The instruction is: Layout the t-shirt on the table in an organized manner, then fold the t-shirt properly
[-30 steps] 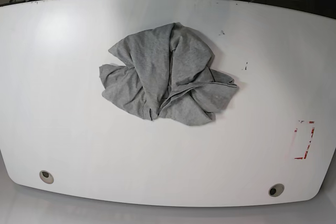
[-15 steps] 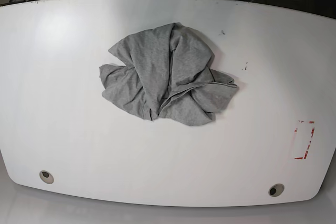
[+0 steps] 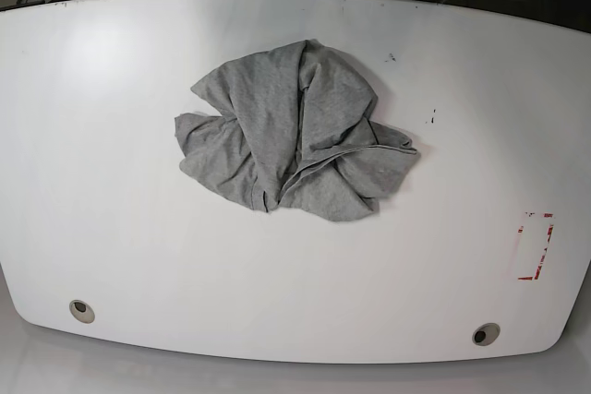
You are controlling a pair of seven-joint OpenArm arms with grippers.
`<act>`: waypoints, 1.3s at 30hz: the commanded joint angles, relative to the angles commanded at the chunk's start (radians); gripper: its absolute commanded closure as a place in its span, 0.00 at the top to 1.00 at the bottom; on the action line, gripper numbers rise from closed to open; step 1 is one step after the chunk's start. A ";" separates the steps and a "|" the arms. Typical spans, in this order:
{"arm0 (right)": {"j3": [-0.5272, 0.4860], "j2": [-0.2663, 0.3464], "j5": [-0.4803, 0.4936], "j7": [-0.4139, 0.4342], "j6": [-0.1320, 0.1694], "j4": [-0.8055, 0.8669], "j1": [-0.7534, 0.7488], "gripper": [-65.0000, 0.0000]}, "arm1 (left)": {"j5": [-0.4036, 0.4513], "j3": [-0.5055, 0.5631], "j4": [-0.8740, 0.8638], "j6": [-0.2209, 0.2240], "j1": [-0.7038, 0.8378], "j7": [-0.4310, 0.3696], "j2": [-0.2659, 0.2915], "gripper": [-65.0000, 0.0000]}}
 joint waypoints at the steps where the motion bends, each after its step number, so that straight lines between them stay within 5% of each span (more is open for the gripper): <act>1: -0.012 0.000 0.000 0.000 -0.002 0.029 -0.017 0.70 | -0.002 0.000 0.026 0.000 0.009 0.000 0.002 0.68; 11: -0.029 -0.005 0.000 0.002 -0.005 0.172 -0.059 0.70 | -0.135 0.000 0.170 -0.003 0.058 0.000 -0.002 0.68; 20: -0.029 -0.005 0.000 0.008 -0.005 0.189 -0.043 0.70 | -0.273 -0.034 0.288 -0.126 0.063 0.000 -0.018 0.68; 39: -0.021 0.002 -0.006 0.000 0.000 0.189 0.143 0.70 | -0.284 -0.035 0.373 -0.126 -0.009 0.000 -0.014 0.68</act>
